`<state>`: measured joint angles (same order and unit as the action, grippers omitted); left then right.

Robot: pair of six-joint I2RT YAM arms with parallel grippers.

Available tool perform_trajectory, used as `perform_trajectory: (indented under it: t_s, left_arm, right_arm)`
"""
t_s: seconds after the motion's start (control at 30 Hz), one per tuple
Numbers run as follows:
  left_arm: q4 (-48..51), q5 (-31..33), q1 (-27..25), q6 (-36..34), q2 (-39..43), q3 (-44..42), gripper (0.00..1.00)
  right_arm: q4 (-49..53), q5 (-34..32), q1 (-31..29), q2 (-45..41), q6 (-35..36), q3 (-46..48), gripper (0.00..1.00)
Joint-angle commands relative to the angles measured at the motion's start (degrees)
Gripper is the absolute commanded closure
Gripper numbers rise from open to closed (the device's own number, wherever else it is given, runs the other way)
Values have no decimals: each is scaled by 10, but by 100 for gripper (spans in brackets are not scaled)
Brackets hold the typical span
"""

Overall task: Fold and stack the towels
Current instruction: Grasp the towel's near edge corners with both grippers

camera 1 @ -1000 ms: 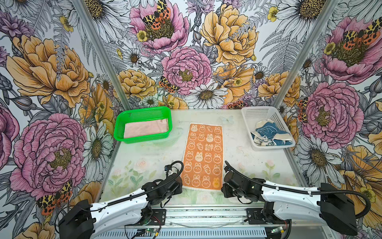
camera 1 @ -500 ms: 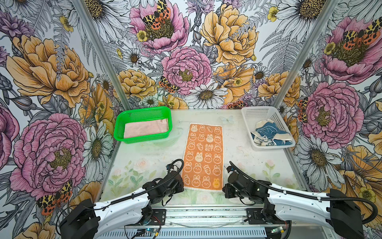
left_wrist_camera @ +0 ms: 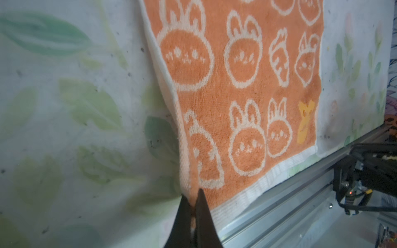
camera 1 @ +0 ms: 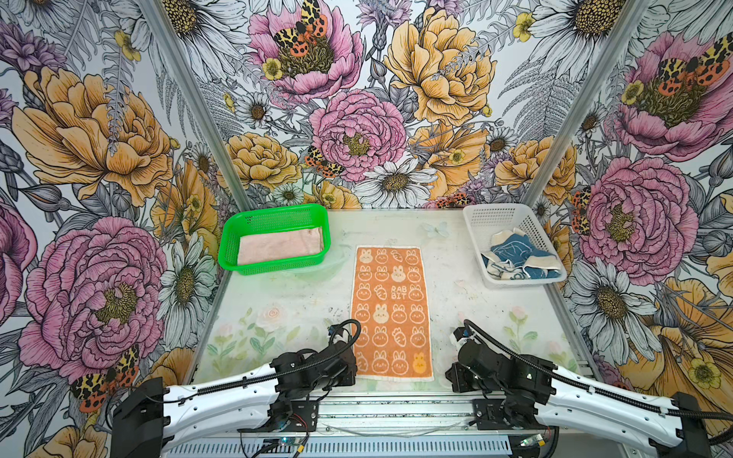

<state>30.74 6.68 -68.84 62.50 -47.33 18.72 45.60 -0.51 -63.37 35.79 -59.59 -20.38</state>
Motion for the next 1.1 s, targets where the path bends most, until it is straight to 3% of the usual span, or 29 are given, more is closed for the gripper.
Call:
perform_trajectory:
  t_s: [0.0, 0.07, 0.13, 0.2, 0.37, 0.6, 0.83, 1.07]
  left_arm:
    - [60, 48, -61, 78, -15, 33, 97]
    - [88, 91, -87, 97, -21, 41, 96]
    - [89, 108, -82, 96, -21, 40, 90]
    - [88, 114, -76, 88, -17, 39, 73]
    - [88, 110, -76, 95, 0, 21, 58]
    - [28, 27, -59, 91, 62, -35, 60]
    - [21, 6, -59, 88, 57, -44, 61]
    - [15, 2, -58, 84, 59, -42, 79]
  right_arm:
    - [33, -32, -4, -2, -2, -44, 93]
    - [31, -53, -3, 16, 15, -67, 81]
    - [29, -67, 1, 52, 36, -87, 70]
    - [28, -60, 2, 89, 53, -101, 65]
    - [2, -16, -15, 104, 39, -80, 64]
    - [-70, 37, -34, 74, 1, -17, 64]
    - [-162, 55, -43, 140, -3, 5, 60]
    - [-193, 51, -55, 196, -9, 4, 60]
